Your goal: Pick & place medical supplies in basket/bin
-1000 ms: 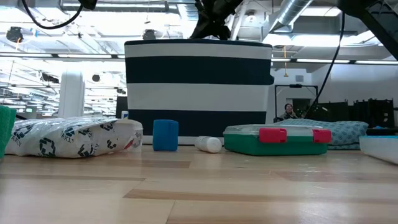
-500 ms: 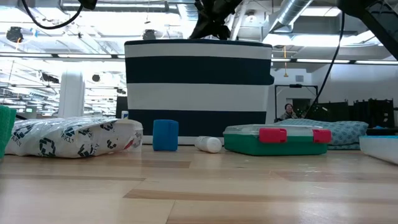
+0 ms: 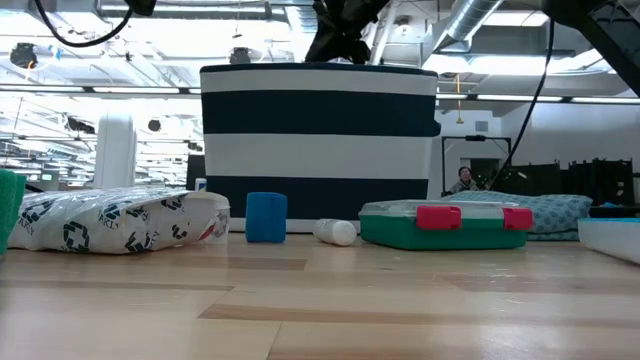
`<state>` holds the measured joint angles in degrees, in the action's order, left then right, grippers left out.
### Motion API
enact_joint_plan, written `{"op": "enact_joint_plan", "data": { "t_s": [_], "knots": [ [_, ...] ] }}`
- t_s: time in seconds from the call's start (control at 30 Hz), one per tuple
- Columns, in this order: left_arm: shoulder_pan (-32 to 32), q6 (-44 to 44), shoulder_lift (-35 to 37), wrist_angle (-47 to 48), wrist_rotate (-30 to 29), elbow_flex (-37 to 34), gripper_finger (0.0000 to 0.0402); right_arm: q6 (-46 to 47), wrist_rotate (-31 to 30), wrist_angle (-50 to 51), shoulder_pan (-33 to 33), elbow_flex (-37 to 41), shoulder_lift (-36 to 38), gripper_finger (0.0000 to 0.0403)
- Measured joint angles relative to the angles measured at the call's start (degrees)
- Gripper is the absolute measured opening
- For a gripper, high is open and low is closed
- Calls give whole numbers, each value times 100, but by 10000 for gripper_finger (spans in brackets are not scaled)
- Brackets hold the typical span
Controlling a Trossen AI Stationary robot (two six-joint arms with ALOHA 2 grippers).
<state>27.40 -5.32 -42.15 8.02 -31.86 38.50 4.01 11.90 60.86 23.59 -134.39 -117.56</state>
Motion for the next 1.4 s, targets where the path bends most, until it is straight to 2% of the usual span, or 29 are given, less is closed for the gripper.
{"op": "enact_joint_plan", "data": {
  "t_s": [0.43, 0.63, 0.8, 1.1, 1.4],
  "knots": [
    [2, 0, 0, 27, 0, 0, 276, 2, 0, 46, 2, 0, 2, 156],
    [0, 0, 0, 29, 0, 0, 276, -2, 0, 82, 2, 0, 2, 189],
    [1, 0, 0, 29, 0, 0, 276, -125, -11, 412, 2, 0, 0, 192],
    [0, 0, 0, 29, 0, 0, 276, -268, -15, 1184, 76, 0, 11, 169],
    [2, -4, 0, 29, 0, 0, 276, -299, -15, 1237, 90, 0, 15, 157]
  ]
}}
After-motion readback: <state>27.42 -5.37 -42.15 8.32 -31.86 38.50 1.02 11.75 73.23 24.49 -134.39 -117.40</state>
